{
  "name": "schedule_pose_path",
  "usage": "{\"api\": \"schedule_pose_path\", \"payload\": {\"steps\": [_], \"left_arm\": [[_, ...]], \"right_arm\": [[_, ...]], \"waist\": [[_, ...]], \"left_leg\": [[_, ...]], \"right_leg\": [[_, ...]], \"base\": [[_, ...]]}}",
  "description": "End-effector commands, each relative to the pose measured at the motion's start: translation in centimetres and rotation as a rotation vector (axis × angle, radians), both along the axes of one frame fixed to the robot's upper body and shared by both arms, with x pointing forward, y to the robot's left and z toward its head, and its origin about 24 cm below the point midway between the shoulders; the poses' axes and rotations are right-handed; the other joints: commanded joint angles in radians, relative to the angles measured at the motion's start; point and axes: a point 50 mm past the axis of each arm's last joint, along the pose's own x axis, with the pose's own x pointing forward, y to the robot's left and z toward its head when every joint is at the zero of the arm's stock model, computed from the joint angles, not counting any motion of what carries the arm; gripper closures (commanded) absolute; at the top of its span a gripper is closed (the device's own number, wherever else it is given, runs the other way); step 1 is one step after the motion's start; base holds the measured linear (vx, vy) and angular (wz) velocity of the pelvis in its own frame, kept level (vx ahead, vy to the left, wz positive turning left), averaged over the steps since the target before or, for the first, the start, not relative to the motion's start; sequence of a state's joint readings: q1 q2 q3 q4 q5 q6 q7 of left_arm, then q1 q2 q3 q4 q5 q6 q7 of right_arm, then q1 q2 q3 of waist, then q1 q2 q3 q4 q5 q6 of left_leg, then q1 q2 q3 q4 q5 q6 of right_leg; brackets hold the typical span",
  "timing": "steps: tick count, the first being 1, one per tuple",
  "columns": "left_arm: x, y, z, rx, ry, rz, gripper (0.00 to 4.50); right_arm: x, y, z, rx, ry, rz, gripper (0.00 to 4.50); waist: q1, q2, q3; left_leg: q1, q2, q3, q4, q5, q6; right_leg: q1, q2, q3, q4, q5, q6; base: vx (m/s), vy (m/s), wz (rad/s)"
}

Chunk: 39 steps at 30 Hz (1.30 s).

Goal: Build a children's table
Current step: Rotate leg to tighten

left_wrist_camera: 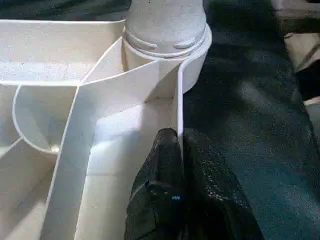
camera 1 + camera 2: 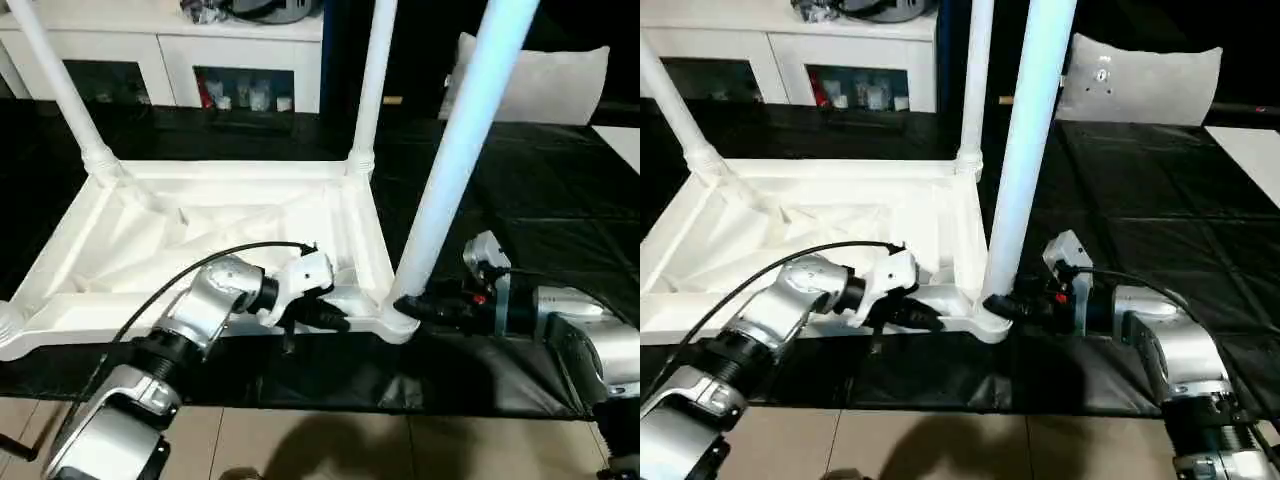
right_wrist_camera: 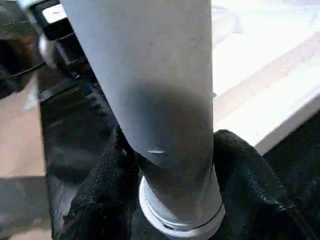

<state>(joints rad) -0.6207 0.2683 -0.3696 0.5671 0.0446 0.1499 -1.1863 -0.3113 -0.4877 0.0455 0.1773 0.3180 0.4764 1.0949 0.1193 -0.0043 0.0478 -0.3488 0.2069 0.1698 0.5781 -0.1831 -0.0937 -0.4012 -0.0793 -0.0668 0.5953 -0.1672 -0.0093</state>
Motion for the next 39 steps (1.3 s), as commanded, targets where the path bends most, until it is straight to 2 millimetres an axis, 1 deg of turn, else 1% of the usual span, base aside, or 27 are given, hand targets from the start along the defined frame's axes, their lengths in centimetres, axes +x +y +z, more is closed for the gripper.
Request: {"api": "schedule_pose_path", "payload": {"steps": [1,2,3,4,5,6,8,9,10,11,12,13,14,17,19,22,24,27,28,30,31,32,33,34,35,37,39], "left_arm": [[0.6,-2.0,0.0,-0.011,-0.024,0.091,4.5],[0.6,-2.1,0.0,-0.013,-0.027,0.104,4.5],[0.7,-2.4,0.0,-0.013,-0.035,0.124,4.5],[0.9,-2.8,0.1,-0.014,-0.045,0.15,4.5],[1.0,-3.4,0.0,-0.017,-0.042,0.187,4.5],[1.1,-3.9,0.1,-0.028,-0.037,0.225,4.5],[1.4,-4.8,0.2,-0.045,-0.037,0.298,4.5],[1.8,-5.1,0.2,-0.046,-0.054,0.35,4.5],[2.0,-5.2,0.3,-0.044,-0.064,0.373,4.5],[2.3,-5.2,0.4,-0.047,-0.077,0.419,4.5],[2.4,-5.2,0.4,-0.047,-0.08,0.422,4.5],[2.6,-5.0,0.5,-0.045,-0.09,0.436,4.5],[2.7,-4.8,0.5,-0.04,-0.095,0.438,4.5],[2.9,-4.3,0.5,-0.012,-0.129,0.431,4.5],[2.9,-4.2,0.4,-0.003,-0.143,0.414,4.5],[2.9,-3.9,0.3,0.009,-0.175,0.373,4.5],[3.0,-3.7,0.3,0.021,-0.196,0.362,4.5],[3.1,-3.3,0.4,0.025,-0.23,0.341,4.5],[3.3,-2.8,0.4,0.035,-0.242,0.349,4.5],[3.2,-2.4,0.5,0.023,-0.231,0.316,4.5],[3.1,-2.3,0.5,0.017,-0.223,0.3,4.07],[3.1,-2.2,0.7,0.004,-0.216,0.289,3.97],[2.9,-2.1,0.8,-0.015,-0.196,0.281,3.97],[2.6,-2.0,0.9,-0.037,-0.177,0.263,3.92],[2.6,-2.0,0.9,-0.037,-0.177,0.262,3.81],[2.3,-1.8,1.0,-0.041,-0.177,0.249,3.56],[2.1,-1.7,1.1,-0.057,-0.167,0.258,3.54]], "right_arm": [[0.2,2.8,-0.7,0.032,0.029,0.0,2.57],[0.4,3.0,-0.8,0.027,0.028,-0.026,2.57],[0.8,3.3,-1.0,0.018,0.028,-0.072,2.57],[1.3,3.8,-1.2,0.007,0.029,-0.139,2.57],[1.7,4.4,-1.4,0.008,0.034,-0.191,2.57],[2.3,5.0,-1.6,0.005,0.046,-0.255,2.57],[3.3,5.8,-2.0,-0.022,0.072,-0.402,2.57],[3.8,6.1,-2.2,-0.031,0.091,-0.482,2.57],[4.0,6.3,-2.3,-0.03,0.099,-0.507,2.57],[4.3,6.4,-2.3,-0.026,0.091,-0.558,2.57],[4.4,6.4,-2.3,-0.029,0.086,-0.565,2.57],[4.5,6.4,-2.3,-0.03,0.072,-0.594,2.22],[4.6,6.3,-2.3,-0.023,0.07,-0.612,2.01],[4.6,5.9,-2.0,-0.006,0.059,-0.615,1.78],[4.6,5.5,-1.9,-0.013,0.047,-0.622,1.44],[4.6,4.7,-1.5,-0.008,0.019,-0.621,1.33],[4.5,4.1,-1.3,-0.001,0.007,-0.61,1.08],[4.1,3.1,-1.1,-0.01,-0.016,-0.578,0.91],[3.7,2.0,-0.9,-0.009,-0.033,-0.558,0.66],[3.1,0.9,-0.6,-0.005,-0.057,-0.514,0.59],[2.8,0.3,-0.5,-0.005,-0.062,-0.505,0.45],[2.6,-0.4,-0.3,-0.003,-0.068,-0.497,0.34],[2.3,-1.3,-0.1,-0.005,-0.073,-0.498,0.34],[2.0,-2.7,0.1,-0.018,-0.087,-0.507,0.15],[2.0,-2.8,0.1,-0.02,-0.089,-0.508,0.09],[1.7,-4.5,0.6,-0.036,-0.109,-0.52,0.01],[1.4,-5.4,0.9,-0.041,-0.122,-0.512,0.0]], "waist": [[-0.008,-0.009,-0.052],[-0.014,-0.011,-0.051],[-0.015,-0.008,-0.051],[-0.022,-0.009,-0.05],[-0.031,-0.01,-0.05],[-0.037,-0.006,-0.049],[-0.059,-0.006,-0.048],[-0.064,-0.005,-0.049],[-0.075,-0.005,-0.052],[-0.078,-0.004,-0.053],[-0.082,-0.004,-0.057],[-0.082,-0.006,-0.057],[-0.084,-0.008,-0.054],[-0.08,-0.006,-0.057],[-0.076,-0.005,-0.058],[-0.072,-0.005,-0.06],[-0.066,-0.004,-0.062],[-0.054,-0.006,-0.064],[-0.05,0.001,-0.067],[-0.045,-0.002,-0.066],[-0.044,-0.002,-0.066],[-0.043,-0.002,-0.067],[-0.044,-0.006,-0.067],[-0.042,-0.009,-0.066],[-0.04,-0.006,-0.067],[-0.039,-0.011,-0.067],[-0.037,-0.013,-0.065]], "left_leg": [[0.004,0.014,0.002,-0.067,-0.25,0.028],[0.003,0.01,-0.001,-0.067,-0.269,0.023],[0.005,0.01,-0.002,-0.067,-0.274,0.019],[0.006,0.008,-0.003,-0.066,-0.288,0.012],[0.0,0.007,-0.007,-0.068,-0.298,0.005],[-0.001,0.006,-0.009,-0.068,-0.304,0.0],[-0.002,0.001,-0.015,-0.067,-0.346,-0.009],[0.002,-0.001,-0.014,-0.065,-0.354,-0.009],[0.002,-0.001,-0.015,-0.066,-0.351,-0.003],[0.002,0.001,-0.016,-0.067,-0.351,0.0],[-0.002,0.003,-0.015,-0.07,-0.332,0.01],[-0.009,0.006,-0.014,-0.074,-0.31,0.02],[-0.005,0.003,-0.01,-0.072,-0.325,0.028],[-0.003,0.005,-0.006,-0.071,-0.305,0.038],[-0.004,0.007,-0.005,-0.072,-0.289,0.04],[-0.004,0.007,-0.001,-0.071,-0.261,0.043],[-0.006,0.006,0.0,-0.071,-0.241,0.047],[-0.009,0.009,0.002,-0.068,-0.193,0.057],[-0.009,0.01,0.002,-0.067,-0.174,0.055],[-0.009,0.01,0.004,-0.065,-0.171,0.066],[-0.01,0.009,0.004,-0.064,-0.164,0.07],[-0.011,0.009,0.004,-0.064,-0.159,0.072],[-0.012,0.009,0.004,-0.063,-0.153,0.077],[-0.011,0.011,0.005,-0.063,-0.154,0.08],[-0.009,0.013,0.006,-0.061,-0.153,0.083],[-0.011,0.013,0.006,-0.061,-0.145,0.086],[-0.01,0.015,0.007,-0.06,-0.149,0.09]], "right_leg": [[0.043,-0.057,0.032,-0.095,-0.462,-0.13],[0.043,-0.058,0.029,-0.103,-0.526,-0.102],[0.04,-0.058,0.028,-0.105,-0.548,-0.092],[0.035,-0.057,0.026,-0.111,-0.58,-0.076],[0.039,-0.057,0.022,-0.111,-0.594,-0.065],[0.038,-0.055,0.021,-0.11,-0.594,-0.063],[0.034,-0.053,0.012,-0.117,-0.63,-0.048],[0.032,-0.051,0.01,-0.12,-0.631,-0.044],[0.032,-0.053,0.011,-0.12,-0.606,-0.052],[0.035,-0.053,0.01,-0.12,-0.589,-0.056],[0.039,-0.052,0.015,-0.115,-0.522,-0.073],[0.043,-0.051,0.018,-0.109,-0.466,-0.089],[0.037,-0.05,0.019,-0.111,-0.473,-0.093],[0.039,-0.053,0.025,-0.108,-0.44,-0.108],[0.041,-0.053,0.027,-0.104,-0.412,-0.121],[0.044,-0.053,0.03,-0.099,-0.376,-0.13],[0.047,-0.054,0.03,-0.099,-0.361,-0.132],[0.052,-0.054,0.032,-0.09,-0.295,-0.146],[0.055,-0.055,0.032,-0.085,-0.26,-0.157],[0.057,-0.054,0.032,-0.085,-0.226,-0.167],[0.059,-0.054,0.032,-0.082,-0.222,-0.173],[0.06,-0.055,0.032,-0.082,-0.22,-0.174],[0.061,-0.055,0.031,-0.081,-0.217,-0.178],[0.06,-0.056,0.031,-0.082,-0.226,-0.185],[0.057,-0.057,0.032,-0.081,-0.228,-0.193],[0.058,-0.055,0.031,-0.078,-0.224,-0.198],[0.057,-0.057,0.031,-0.079,-0.24,-0.199]], "base": [[0.0,0.0,0.0],[0.0,0.0,0.0],[0.0,0.0,0.0],[0.0,0.0,0.0],[0.0,0.0,0.0],[0.0,0.0,0.0],[0.0,0.0,0.0],[0.0,0.0,0.0],[0.0,0.0,0.0],[0.0,0.0,0.0],[0.0,0.0,0.0],[0.0,0.0,0.0],[0.0,0.0,0.0],[0.0,0.0,0.0],[0.0,0.0,0.0],[0.0,0.0,0.0],[0.0,0.0,0.0],[0.0,0.0,0.0],[0.0,0.0,0.0],[0.0,0.0,0.0],[0.0,0.0,0.0],[0.0,0.0,0.0],[0.0,0.0,0.0],[0.0,0.0,0.0],[0.0,0.0,0.0],[0.0,0.0,0.0],[0.0,0.0,0.0]]}}
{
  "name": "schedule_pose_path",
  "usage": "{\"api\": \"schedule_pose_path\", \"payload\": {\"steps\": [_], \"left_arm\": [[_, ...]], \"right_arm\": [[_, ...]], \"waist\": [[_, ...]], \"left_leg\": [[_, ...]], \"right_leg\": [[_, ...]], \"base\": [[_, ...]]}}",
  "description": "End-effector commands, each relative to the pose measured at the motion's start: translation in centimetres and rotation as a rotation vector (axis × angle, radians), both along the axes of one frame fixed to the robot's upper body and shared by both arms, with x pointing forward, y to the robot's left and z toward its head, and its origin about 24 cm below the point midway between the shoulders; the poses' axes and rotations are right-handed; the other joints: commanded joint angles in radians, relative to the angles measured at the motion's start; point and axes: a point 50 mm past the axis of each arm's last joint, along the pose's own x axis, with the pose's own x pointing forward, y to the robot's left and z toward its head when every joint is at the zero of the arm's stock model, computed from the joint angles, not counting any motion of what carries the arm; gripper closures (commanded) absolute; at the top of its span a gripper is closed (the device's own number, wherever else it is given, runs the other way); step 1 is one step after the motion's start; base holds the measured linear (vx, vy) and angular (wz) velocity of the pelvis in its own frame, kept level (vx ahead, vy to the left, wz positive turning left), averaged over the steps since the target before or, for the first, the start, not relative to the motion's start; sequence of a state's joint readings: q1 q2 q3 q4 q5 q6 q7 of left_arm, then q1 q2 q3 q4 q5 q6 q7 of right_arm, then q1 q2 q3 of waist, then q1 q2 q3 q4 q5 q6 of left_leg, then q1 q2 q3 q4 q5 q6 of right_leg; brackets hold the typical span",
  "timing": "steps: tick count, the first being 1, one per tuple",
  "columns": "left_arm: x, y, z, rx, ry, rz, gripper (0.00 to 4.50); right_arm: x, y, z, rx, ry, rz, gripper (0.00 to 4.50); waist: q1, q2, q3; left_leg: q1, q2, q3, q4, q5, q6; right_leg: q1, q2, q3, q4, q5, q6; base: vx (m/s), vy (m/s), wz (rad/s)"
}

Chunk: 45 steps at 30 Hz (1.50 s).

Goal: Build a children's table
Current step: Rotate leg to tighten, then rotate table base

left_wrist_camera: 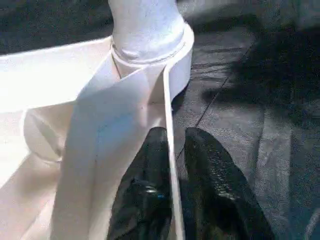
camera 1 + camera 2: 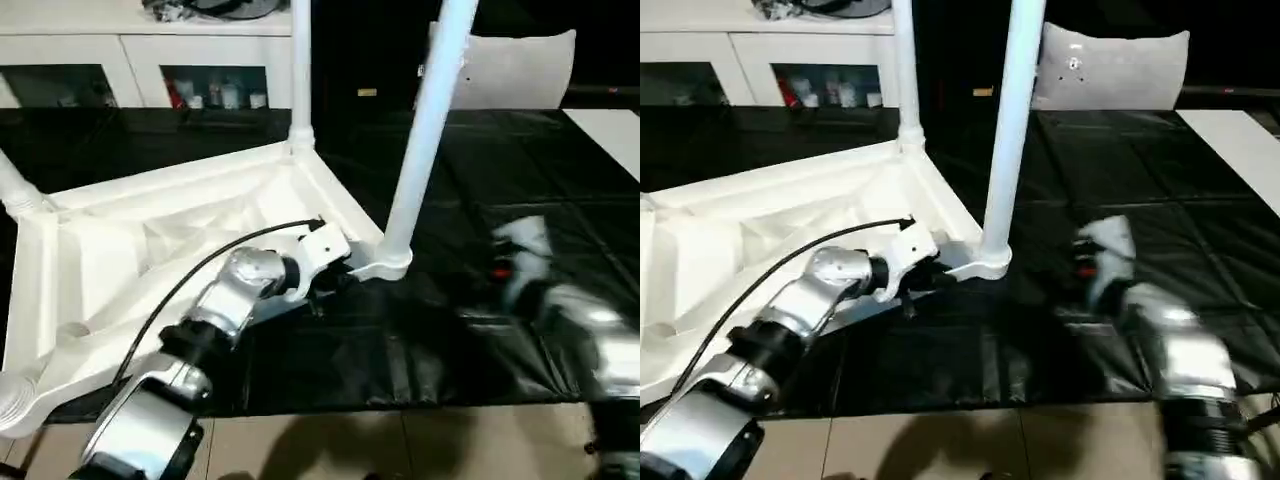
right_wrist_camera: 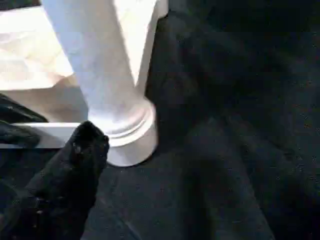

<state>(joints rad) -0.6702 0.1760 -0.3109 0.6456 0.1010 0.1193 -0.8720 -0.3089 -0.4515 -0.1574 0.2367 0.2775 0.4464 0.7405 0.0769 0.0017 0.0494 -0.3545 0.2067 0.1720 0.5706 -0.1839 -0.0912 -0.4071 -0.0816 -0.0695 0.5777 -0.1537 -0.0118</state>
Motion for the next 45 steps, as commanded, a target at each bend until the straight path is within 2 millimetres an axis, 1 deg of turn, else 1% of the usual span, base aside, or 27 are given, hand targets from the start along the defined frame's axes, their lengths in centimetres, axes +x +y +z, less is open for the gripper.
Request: {"api": "schedule_pose_path", "payload": {"steps": [1,3,6,7,8,9,12,13,14,18,19,20,21,22,23,25,27,29,30,32,33,34,35,38,39,41,45], "left_arm": [[-0.4,0.0,0.6,-0.031,0.017,-0.012,3.48],[-0.9,0.5,0.7,-0.017,0.029,-0.019,3.2],[-1.4,1.3,1.2,-0.013,0.038,-0.007,3.1],[-1.4,1.5,1.3,-0.017,0.037,0.001,2.83],[-1.5,1.8,1.5,-0.016,0.036,0.006,2.83],[-1.7,2.3,1.8,-0.014,0.033,0.016,2.71],[-2.1,3.5,2.5,-0.009,0.017,0.061,2.53],[-2.3,3.9,2.7,-0.013,0.018,0.077,2.38],[-2.4,4.0,2.7,-0.012,0.019,0.079,2.22],[-2.9,5.0,2.6,0.019,0.015,0.115,2.06],[-3.2,5.3,2.5,0.032,0.028,0.12,1.91],[-3.4,5.4,2.5,0.036,0.035,0.119,1.82],[-4.0,5.8,2.3,0.048,0.064,0.112,1.82],[-4.3,5.9,2.3,0.055,0.081,0.103,1.82],[-4.3,5.9,2.3,0.055,0.081,0.103,1.82],[-5.0,6.4,1.9,0.107,0.124,0.086,1.82],[-5.3,6.6,1.7,0.129,0.138,0.08,1.82],[-5.3,6.8,1.5,0.151,0.133,0.092,1.82],[-5.3,7.0,1.4,0.173,0.125,0.105,1.82],[-5.1,7.5,1.2,0.214,0.105,0.133,1.82],[-4.9,7.8,1.1,0.24,0.083,0.154,1.82],[-4.8,8.1,1.1,0.261,0.064,0.176,1.82],[-4.8,8.2,1.2,0.265,0.057,0.182,1.82],[-4.9,8.5,1.6,0.263,0.04,0.183,1.82],[-5.0,8.6,1.7,0.262,0.038,0.182,1.82],[-5.1,8.8,1.8,0.269,0.028,0.185,1.82],[-5.1,9.3,1.7,0.279,0.017,0.211,1.82]], "right_arm": [[-0.4,-0.9,0.8,0.002,-0.035,0.03,0.0],[-0.7,-1.0,1.2,-0.004,-0.044,0.078,0.0],[-0.9,-0.7,1.6,0.006,-0.058,0.123,0.0],[-0.9,-0.6,1.6,0.01,-0.064,0.129,0.0],[-0.8,-0.5,1.7,0.014,-0.07,0.136,0.0],[-0.8,-0.2,1.8,0.023,-0.079,0.15,0.0],[-0.8,1.0,1.7,0.04,-0.087,0.194,0.0],[-0.9,1.5,1.6,0.051,-0.087,0.211,0.0],[-0.9,1.6,1.5,0.05,-0.088,0.214,0.0],[-0.7,2.8,1.2,0.03,-0.104,0.231,0.0],[-0.1,3.4,1.2,0.009,-0.127,0.209,0.0],[0.2,3.6,1.1,-0.003,-0.133,0.195,0.0],[1.4,4.4,1.0,-0.05,-0.157,0.143,0.0],[1.9,5.0,0.9,-0.062,-0.167,0.131,0.0],[1.9,5.0,0.9,-0.062,-0.167,0.131,0.0],[3.3,6.4,0.9,-0.057,-0.174,0.106,0.0],[3.9,6.9,1.0,-0.052,-0.18,0.092,0.0],[4.3,7.0,0.9,-0.056,-0.176,0.072,0.0],[4.6,7.2,0.9,-0.057,-0.175,0.057,0.0],[5.2,7.5,0.9,-0.061,-0.174,0.039,0.0],[5.6,7.7,0.9,-0.061,-0.176,0.016,0.0],[6.0,7.9,0.9,-0.052,-0.18,-0.018,0.0],[6.3,7.9,1.1,-0.044,-0.195,-0.05,0.0],[6.9,7.7,1.6,0.031,-0.218,-0.14,0.0],[7.0,7.5,1.7,0.047,-0.224,-0.168,0.0],[7.1,7.2,1.8,0.078,-0.222,-0.204,0.0],[7.1,5.4,1.7,0.123,-0.224,-0.325,0.0]], "waist": [[0.009,-0.019,-0.066],[0.014,-0.02,-0.065],[0.017,-0.019,-0.065],[0.015,-0.019,-0.063],[0.015,-0.017,-0.064],[0.015,-0.021,-0.062],[0.014,-0.016,-0.062],[0.012,-0.013,-0.061],[0.012,-0.014,-0.061],[0.011,-0.008,-0.062],[0.011,0.001,-0.062],[0.008,-0.002,-0.062],[0.009,0.004,-0.064],[-0.002,0.001,-0.061],[-0.001,0.003,-0.062],[-0.004,0.007,-0.062],[-0.005,0.007,-0.062],[-0.003,0.009,-0.066],[-0.004,0.007,-0.064],[-0.003,0.01,-0.067],[-0.004,0.005,-0.067],[-0.004,0.008,-0.067],[-0.006,0.002,-0.068],[-0.007,0.007,-0.067],[-0.008,0.003,-0.067],[-0.007,0.008,-0.066],[0.0,0.01,-0.065]], "left_leg": [[-0.003,0.015,0.007,-0.052,-0.148,0.091],[-0.003,0.018,0.006,-0.052,-0.148,0.093],[-0.004,0.019,0.005,-0.054,-0.144,0.095],[-0.004,0.019,0.005,-0.054,-0.146,0.094],[-0.001,0.019,0.006,-0.054,-0.151,0.092],[-0.001,0.019,0.006,-0.055,-0.157,0.087],[0.0,0.018,0.005,-0.055,-0.166,0.077],[-0.005,0.018,0.003,-0.057,-0.163,0.075],[-0.001,0.017,0.004,-0.057,-0.17,0.074],[0.001,0.018,0.004,-0.058,-0.175,0.06],[0.001,0.015,0.004,-0.058,-0.182,0.057],[0.0,0.014,0.004,-0.059,-0.183,0.05],[0.003,0.017,0.002,-0.06,-0.184,0.039],[-0.007,0.011,0.0,-0.065,-0.184,0.03],[0.006,0.013,0.004,-0.059,-0.193,0.025],[0.004,0.013,0.002,-0.061,-0.196,0.024],[0.006,0.012,0.002,-0.061,-0.206,0.02],[0.009,0.014,0.003,-0.058,-0.191,0.019],[0.005,0.013,0.003,-0.06,-0.184,0.021],[0.005,0.012,0.003,-0.058,-0.173,0.019],[0.005,0.01,0.005,-0.057,-0.171,0.021],[0.004,0.01,0.004,-0.058,-0.169,0.019],[0.005,0.011,0.004,-0.057,-0.171,0.015],[0.005,0.01,0.005,-0.057,-0.174,0.013],[0.005,0.01,0.005,-0.057,-0.177,0.014],[0.007,0.012,0.005,-0.058,-0.182,0.013],[0.011,0.011,0.007,-0.057,-0.2,0.007]], "right_leg": [[0.06,-0.054,0.034,-0.062,-0.263,-0.197],[0.061,-0.056,0.034,-0.061,-0.275,-0.194],[0.06,-0.055,0.034,-0.06,-0.283,-0.185],[0.057,-0.053,0.033,-0.062,-0.294,-0.182],[0.055,-0.053,0.032,-0.063,-0.301,-0.181],[0.055,-0.053,0.033,-0.064,-0.315,-0.177],[0.053,-0.052,0.032,-0.065,-0.334,-0.168],[0.055,-0.052,0.032,-0.062,-0.324,-0.17],[0.052,-0.049,0.032,-0.065,-0.333,-0.163],[0.05,-0.048,0.034,-0.062,-0.305,-0.171],[0.05,-0.045,0.033,-0.062,-0.306,-0.17],[0.05,-0.045,0.033,-0.063,-0.3,-0.171],[0.049,-0.048,0.033,-0.058,-0.297,-0.175],[0.055,-0.045,0.03,-0.059,-0.317,-0.171],[0.045,-0.046,0.034,-0.062,-0.314,-0.175],[0.047,-0.044,0.035,-0.056,-0.287,-0.189],[0.048,-0.043,0.034,-0.056,-0.289,-0.188],[0.047,-0.041,0.037,-0.049,-0.234,-0.202],[0.051,-0.039,0.036,-0.048,-0.223,-0.204],[0.051,-0.04,0.036,-0.044,-0.196,-0.211],[0.053,-0.039,0.037,-0.044,-0.191,-0.21],[0.053,-0.041,0.037,-0.042,-0.192,-0.212],[0.054,-0.043,0.037,-0.043,-0.199,-0.211],[0.052,-0.043,0.039,-0.042,-0.21,-0.211],[0.051,-0.042,0.038,-0.042,-0.212,-0.208],[0.049,-0.04,0.038,-0.041,-0.212,-0.207],[0.045,-0.039,0.039,-0.044,-0.224,-0.2]], "base": [[0.0,0.0,0.0],[0.0,0.0,0.0],[0.0,0.0,0.0],[0.0,0.0,0.0],[0.0,0.0,0.0],[0.0,0.0,0.0],[0.0,0.0,0.0],[0.0,0.0,0.0],[0.0,0.0,0.0],[0.0,0.0,0.0],[0.0,0.0,0.0],[0.0,0.0,0.0],[0.0,0.0,0.0],[0.0,0.0,0.0],[0.0,0.0,0.0],[0.0,0.0,0.0],[0.0,0.0,0.0],[0.0,0.0,0.0],[0.0,0.0,0.0],[0.0,0.0,0.0],[0.0,0.0,0.0],[0.0,0.0,0.0],[0.0,0.0,0.0],[0.0,0.0,0.0],[0.0,0.0,0.0],[0.0,0.0,0.0],[0.0,0.0,0.0]]}}
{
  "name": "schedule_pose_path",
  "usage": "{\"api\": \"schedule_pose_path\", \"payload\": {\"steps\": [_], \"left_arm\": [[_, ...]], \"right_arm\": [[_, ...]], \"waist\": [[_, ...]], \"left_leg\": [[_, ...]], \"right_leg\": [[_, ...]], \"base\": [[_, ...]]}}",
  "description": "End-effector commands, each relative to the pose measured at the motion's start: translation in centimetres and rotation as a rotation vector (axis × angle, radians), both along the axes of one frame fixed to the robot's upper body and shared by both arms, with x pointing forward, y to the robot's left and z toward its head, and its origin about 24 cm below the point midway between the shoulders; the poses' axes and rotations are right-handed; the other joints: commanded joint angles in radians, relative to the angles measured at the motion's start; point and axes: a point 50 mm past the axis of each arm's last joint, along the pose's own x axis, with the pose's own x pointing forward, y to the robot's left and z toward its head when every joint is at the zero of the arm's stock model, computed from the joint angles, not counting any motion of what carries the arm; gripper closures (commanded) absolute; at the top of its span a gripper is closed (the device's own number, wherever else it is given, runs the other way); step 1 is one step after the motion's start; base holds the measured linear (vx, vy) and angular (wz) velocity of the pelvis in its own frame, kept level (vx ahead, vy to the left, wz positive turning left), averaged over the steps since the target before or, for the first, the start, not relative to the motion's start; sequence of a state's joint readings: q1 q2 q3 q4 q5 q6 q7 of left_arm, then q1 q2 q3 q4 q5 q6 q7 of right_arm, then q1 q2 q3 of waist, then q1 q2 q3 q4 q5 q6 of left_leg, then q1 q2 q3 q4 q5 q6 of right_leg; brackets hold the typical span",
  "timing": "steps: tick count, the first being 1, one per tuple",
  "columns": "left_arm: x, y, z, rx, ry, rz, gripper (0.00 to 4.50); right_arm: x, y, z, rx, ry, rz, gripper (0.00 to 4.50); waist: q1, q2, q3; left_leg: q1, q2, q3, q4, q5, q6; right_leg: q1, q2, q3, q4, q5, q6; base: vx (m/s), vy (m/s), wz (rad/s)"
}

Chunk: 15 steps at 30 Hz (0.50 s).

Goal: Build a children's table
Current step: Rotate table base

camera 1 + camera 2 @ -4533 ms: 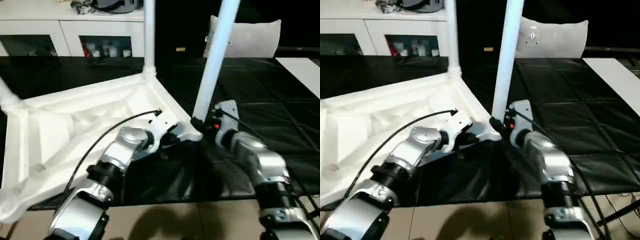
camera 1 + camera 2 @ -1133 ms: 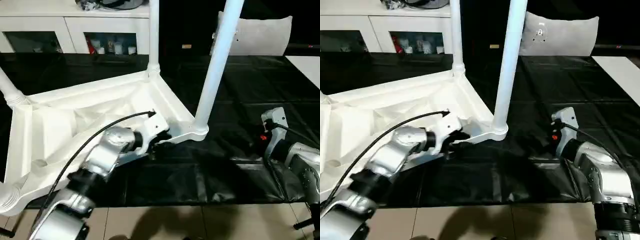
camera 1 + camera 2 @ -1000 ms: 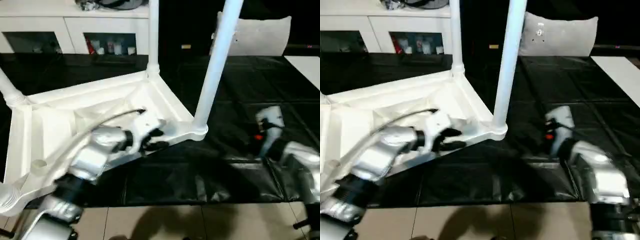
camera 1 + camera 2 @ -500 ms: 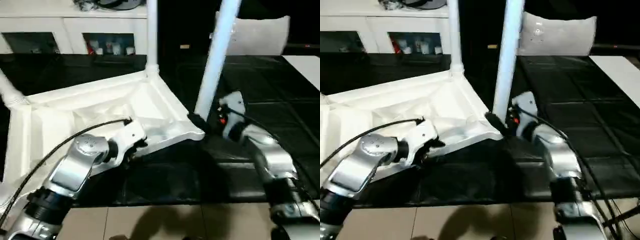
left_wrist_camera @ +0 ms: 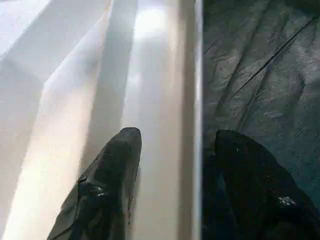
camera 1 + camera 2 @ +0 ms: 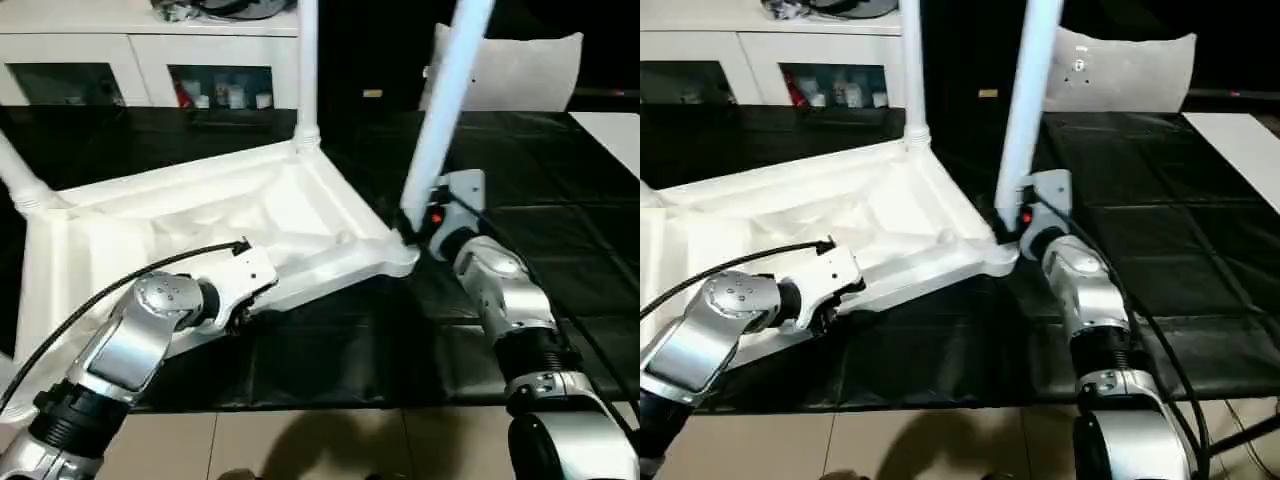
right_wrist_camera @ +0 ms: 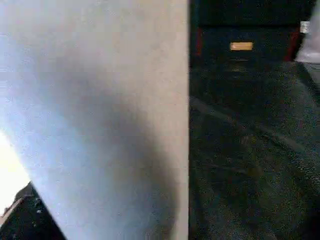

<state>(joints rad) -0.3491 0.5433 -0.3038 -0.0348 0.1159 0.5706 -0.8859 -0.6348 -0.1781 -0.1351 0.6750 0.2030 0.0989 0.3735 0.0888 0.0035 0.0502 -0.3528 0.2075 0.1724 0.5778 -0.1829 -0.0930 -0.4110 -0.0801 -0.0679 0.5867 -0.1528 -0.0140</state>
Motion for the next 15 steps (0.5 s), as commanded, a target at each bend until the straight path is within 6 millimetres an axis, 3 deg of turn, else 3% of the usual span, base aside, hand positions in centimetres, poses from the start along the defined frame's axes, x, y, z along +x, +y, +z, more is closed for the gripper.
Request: {"api": "schedule_pose_path", "payload": {"steps": [1,5,15], "left_arm": [[0.2,0.9,0.0,0.033,-0.029,0.031,1.82],[0.6,1.4,-0.2,0.06,-0.054,0.06,1.82],[3.6,1.2,0.0,0.077,-0.237,0.191,1.82]], "right_arm": [[0.3,-2.7,1.1,0.034,-0.051,-0.14,0.0],[-0.1,-4.4,0.9,0.025,-0.052,-0.212,0.0],[-2.7,-10.7,0.7,-0.064,-0.051,-0.442,0.0]], "waist": [[-0.009,0.009,-0.067],[-0.007,0.006,-0.067],[0.009,0.002,-0.066]], "left_leg": [[0.009,0.009,0.007,-0.063,-0.205,0.004],[0.004,0.006,0.006,-0.062,-0.209,0.001],[0.008,0.003,0.007,-0.058,-0.248,-0.003]], "right_leg": [[0.049,-0.041,0.037,-0.052,-0.229,-0.194],[0.051,-0.04,0.036,-0.052,-0.242,-0.179],[0.043,-0.036,0.034,-0.064,-0.318,-0.129]], "base": [[0.0,0.0,0.0],[0.0,0.0,0.0],[0.0,0.0,0.0]]}}
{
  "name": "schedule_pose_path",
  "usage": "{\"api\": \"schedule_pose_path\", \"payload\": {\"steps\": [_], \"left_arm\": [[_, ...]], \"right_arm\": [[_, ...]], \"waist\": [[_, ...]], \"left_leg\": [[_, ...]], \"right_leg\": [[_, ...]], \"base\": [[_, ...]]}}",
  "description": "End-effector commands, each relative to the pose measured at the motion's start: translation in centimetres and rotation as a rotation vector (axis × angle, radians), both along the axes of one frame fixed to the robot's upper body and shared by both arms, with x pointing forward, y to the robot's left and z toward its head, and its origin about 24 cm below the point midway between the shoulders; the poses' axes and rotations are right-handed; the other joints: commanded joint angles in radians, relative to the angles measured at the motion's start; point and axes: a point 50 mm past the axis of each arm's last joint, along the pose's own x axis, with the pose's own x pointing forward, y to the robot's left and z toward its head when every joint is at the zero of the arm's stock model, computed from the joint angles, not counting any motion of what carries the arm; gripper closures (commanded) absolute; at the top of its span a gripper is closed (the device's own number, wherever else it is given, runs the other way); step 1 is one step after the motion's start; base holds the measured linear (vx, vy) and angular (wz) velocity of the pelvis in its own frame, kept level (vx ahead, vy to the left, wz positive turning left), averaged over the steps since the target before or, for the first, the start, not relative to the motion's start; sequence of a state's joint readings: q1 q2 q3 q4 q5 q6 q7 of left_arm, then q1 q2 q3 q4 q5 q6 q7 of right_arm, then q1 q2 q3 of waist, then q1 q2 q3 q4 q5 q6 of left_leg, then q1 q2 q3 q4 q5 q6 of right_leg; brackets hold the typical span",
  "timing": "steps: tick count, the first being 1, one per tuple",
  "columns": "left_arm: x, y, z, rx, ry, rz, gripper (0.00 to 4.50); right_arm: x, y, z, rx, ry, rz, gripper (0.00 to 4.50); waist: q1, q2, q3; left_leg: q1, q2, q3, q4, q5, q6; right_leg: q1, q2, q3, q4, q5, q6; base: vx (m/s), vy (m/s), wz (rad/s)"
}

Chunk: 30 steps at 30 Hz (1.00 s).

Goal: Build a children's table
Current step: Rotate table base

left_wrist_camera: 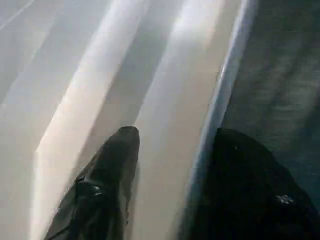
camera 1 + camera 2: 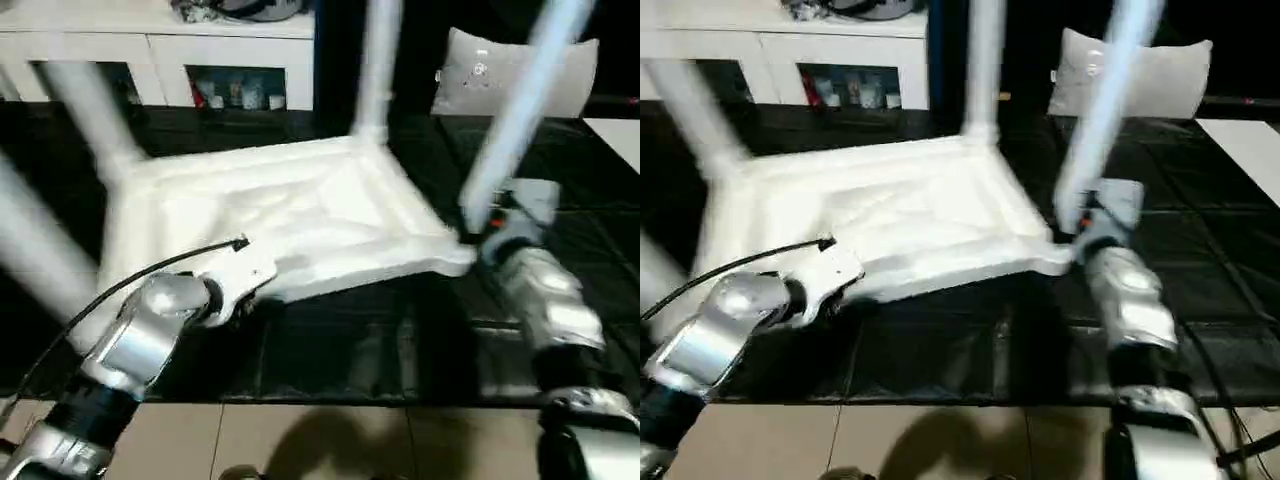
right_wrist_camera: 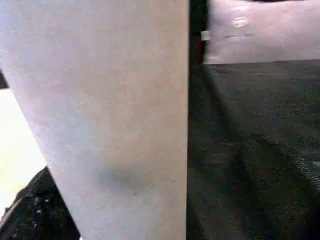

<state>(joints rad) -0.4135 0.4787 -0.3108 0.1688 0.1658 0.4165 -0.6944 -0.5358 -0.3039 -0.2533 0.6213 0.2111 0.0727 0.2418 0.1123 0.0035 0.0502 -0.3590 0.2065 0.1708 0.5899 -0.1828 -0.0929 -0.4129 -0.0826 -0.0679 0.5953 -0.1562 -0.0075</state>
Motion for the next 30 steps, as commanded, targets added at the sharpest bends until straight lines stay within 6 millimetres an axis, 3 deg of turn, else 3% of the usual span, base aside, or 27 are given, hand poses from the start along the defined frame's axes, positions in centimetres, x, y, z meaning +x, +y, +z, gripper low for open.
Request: {"api": "schedule_pose_path", "payload": {"steps": [1,4,5,9,10,11,14,15,18,20,22,24,25,28,30], "left_arm": [[1.4,1.1,1.1,0.039,-0.101,0.098,1.82],[2.1,0.1,1.0,-0.021,-0.137,0.146,1.82],[2.3,-0.1,1.0,-0.036,-0.145,0.159,1.82],[2.5,-1.1,1.0,-0.15,-0.189,0.22,1.82],[2.4,-1.5,1.2,-0.218,-0.214,0.25,1.82],[2.3,-1.6,1.2,-0.233,-0.219,0.257,1.82],[1.0,-2.1,1.6,-0.396,-0.259,0.305,1.82],[0.7,-2.0,1.7,-0.416,-0.266,0.312,1.63],[-0.1,-1.9,1.7,-0.475,-0.285,0.331,1.48],[-1.3,-1.3,1.5,-0.521,-0.308,0.374,1.36],[-2.7,-0.5,1.1,-0.54,-0.348,0.445,1.1],[-3.2,-0.1,1.0,-0.55,-0.354,0.479,1.05],[-3.7,0.3,1.0,-0.571,-0.371,0.529,1.01],[-4.5,1.2,1.1,-0.591,-0.407,0.61,0.64],[-5.1,1.9,1.4,-0.604,-0.459,0.697,0.49]], "right_arm": [[-1.0,-3.3,0.9,-0.014,-0.036,-0.14,0.0],[-1.5,-4.2,0.6,-0.066,-0.002,-0.12,0.0],[-1.6,-4.3,0.6,-0.083,0.009,-0.106,0.0],[-1.6,-3.9,0.8,-0.122,0.024,-0.008,0.0],[-1.6,-3.8,1.0,-0.121,0.011,-0.005,0.0],[-1.6,-3.8,1.1,-0.121,0.007,-0.007,0.0],[-1.9,-3.6,1.9,-0.143,-0.059,-0.035,0.0],[-2.0,-3.5,2.0,-0.14,-0.073,-0.039,0.0],[-2.4,-3.1,2.3,-0.121,-0.103,-0.043,0.0],[-3.2,-2.3,2.3,-0.099,-0.128,-0.033,0.0],[-4.5,-1.3,2.1,-0.099,-0.151,-0.002,0.0],[-5.0,-1.0,2.0,-0.095,-0.155,0.004,0.0],[-5.8,-0.6,1.9,-0.076,-0.164,0.006,0.0],[-7.0,0.0,1.7,-0.051,-0.17,0.01,0.0],[-8.1,0.7,1.2,-0.033,-0.157,0.021,0.0]], "waist": [[-0.015,-0.001,-0.067],[-0.015,0.005,-0.07],[-0.015,0.0,-0.071],[-0.021,-0.004,-0.073],[-0.03,-0.001,-0.073],[-0.033,-0.006,-0.074],[-0.04,-0.012,-0.074],[-0.041,-0.011,-0.073],[-0.047,-0.01,-0.069],[-0.049,-0.017,-0.063],[-0.049,-0.015,-0.066],[-0.055,-0.016,-0.059],[-0.059,-0.025,-0.056],[-0.059,-0.023,-0.052],[-0.059,-0.021,-0.051]], "left_leg": [[0.009,0.003,0.007,-0.07,-0.241,-0.001],[0.004,0.001,0.006,-0.067,-0.218,0.004],[0.003,-0.001,0.009,-0.063,-0.208,0.011],[-0.007,-0.001,0.007,-0.06,-0.187,0.037],[-0.014,-0.001,0.006,-0.059,-0.18,0.045],[-0.016,-0.001,0.006,-0.057,-0.172,0.052],[-0.018,0.004,0.007,-0.055,-0.164,0.067],[-0.016,0.004,0.008,-0.055,-0.165,0.07],[-0.01,0.004,0.009,-0.057,-0.195,0.076],[-0.015,0.009,0.007,-0.061,-0.218,0.073],[-0.013,0.011,0.005,-0.062,-0.219,0.072],[-0.012,0.009,0.006,-0.068,-0.266,0.068],[-0.009,0.007,0.007,-0.067,-0.294,0.062],[-0.006,0.001,0.002,-0.067,-0.338,0.049],[-0.01,0.005,0.0,-0.07,-0.335,0.047]], "right_leg": [[0.048,-0.034,0.034,-0.071,-0.307,-0.132],[0.053,-0.035,0.032,-0.068,-0.283,-0.132],[0.053,-0.032,0.031,-0.07,-0.264,-0.136],[0.059,-0.037,0.027,-0.068,-0.251,-0.152],[0.063,-0.038,0.025,-0.07,-0.258,-0.154],[0.063,-0.038,0.025,-0.071,-0.261,-0.154],[0.06,-0.041,0.025,-0.071,-0.275,-0.161],[0.057,-0.038,0.025,-0.073,-0.281,-0.159],[0.047,-0.031,0.023,-0.08,-0.337,-0.135],[0.048,-0.035,0.025,-0.084,-0.373,-0.113],[0.045,-0.033,0.028,-0.084,-0.373,-0.093],[0.039,-0.027,0.024,-0.093,-0.435,-0.069],[0.034,-0.026,0.023,-0.101,-0.488,-0.047],[0.025,-0.028,0.017,-0.115,-0.595,0.011],[0.027,-0.027,0.02,-0.117,-0.571,0.025]], "base": [[0.0,0.0,0.0],[0.0,0.0,0.0],[0.0,0.0,0.0],[0.0,0.0,0.0],[0.0,0.0,0.0],[0.0,0.0,0.0],[0.0,0.0,0.0],[0.0,0.0,0.0],[0.0,0.0,0.0],[0.0,0.0,0.0],[0.0,0.0,0.0],[0.0,0.0,0.0],[0.0,0.0,0.0],[0.0,0.0,0.0],[0.0,0.0,0.0]]}}
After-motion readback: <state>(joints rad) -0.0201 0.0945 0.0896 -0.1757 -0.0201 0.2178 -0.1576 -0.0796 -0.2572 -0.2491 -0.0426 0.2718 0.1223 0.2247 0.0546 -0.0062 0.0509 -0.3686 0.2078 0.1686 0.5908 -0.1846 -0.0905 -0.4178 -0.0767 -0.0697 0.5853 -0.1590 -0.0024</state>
